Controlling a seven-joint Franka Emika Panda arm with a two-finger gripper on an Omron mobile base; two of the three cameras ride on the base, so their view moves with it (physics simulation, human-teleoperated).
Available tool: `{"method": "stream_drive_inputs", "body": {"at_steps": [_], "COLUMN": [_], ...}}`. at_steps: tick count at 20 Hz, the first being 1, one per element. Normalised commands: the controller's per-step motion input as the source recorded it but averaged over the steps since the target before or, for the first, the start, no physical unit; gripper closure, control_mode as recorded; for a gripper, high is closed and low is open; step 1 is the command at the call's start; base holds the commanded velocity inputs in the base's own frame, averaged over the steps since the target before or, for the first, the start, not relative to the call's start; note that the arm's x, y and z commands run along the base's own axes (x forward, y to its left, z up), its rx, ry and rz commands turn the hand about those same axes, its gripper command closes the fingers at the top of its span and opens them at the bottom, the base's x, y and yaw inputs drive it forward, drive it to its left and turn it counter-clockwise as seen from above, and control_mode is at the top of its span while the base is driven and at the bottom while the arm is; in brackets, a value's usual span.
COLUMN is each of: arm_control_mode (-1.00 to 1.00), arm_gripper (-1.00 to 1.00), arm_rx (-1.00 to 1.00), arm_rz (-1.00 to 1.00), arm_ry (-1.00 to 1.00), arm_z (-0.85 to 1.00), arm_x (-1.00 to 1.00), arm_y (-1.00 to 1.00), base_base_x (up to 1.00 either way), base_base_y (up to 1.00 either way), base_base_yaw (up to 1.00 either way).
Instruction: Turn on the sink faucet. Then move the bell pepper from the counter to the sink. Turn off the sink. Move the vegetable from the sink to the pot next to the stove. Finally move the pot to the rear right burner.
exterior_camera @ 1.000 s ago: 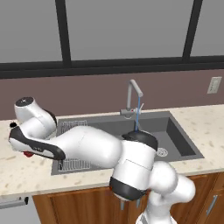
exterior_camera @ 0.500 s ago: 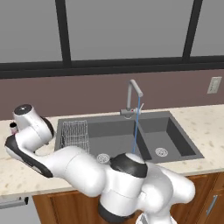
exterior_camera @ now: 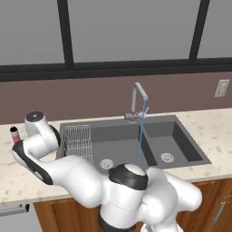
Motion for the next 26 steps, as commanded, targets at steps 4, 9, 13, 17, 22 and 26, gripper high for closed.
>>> {"method": "stream_drive_inputs", "body": {"at_steps": [4, 9, 13, 17, 22, 26], "arm_control_mode": [-1.00, -1.00, -1.00, -1.00, -1.00, -1.00], "arm_gripper": [-1.00, -1.00, -1.00, -1.00, -1.00, -1.00], "arm_rx": [0.01, 0.00, 0.00, 0.00, 0.00, 0.00], "arm_rz": [0.14, 0.09, 0.07, 0.04, 0.01, 0.01], "arm_ry": [0.00, 0.00, 0.00, 0.00, 0.00, 0.00], "arm_z": [-0.10, -0.09, -0.07, -0.08, -0.14, -0.16], "arm_x": [0.24, 0.18, 0.14, 0.14, 0.13, 0.15], "arm_y": [0.17, 0.28, 0.31, 0.18, 0.00, 0.00], "base_base_x": [0.00, 0.00, 0.00, 0.00, 0.00, 0.00], "base_base_y": [0.00, 0.00, 0.00, 0.00, 0.00, 0.00], "base_base_yaw": [0.00, 0.00, 0.00, 0.00, 0.00, 0.00]}}
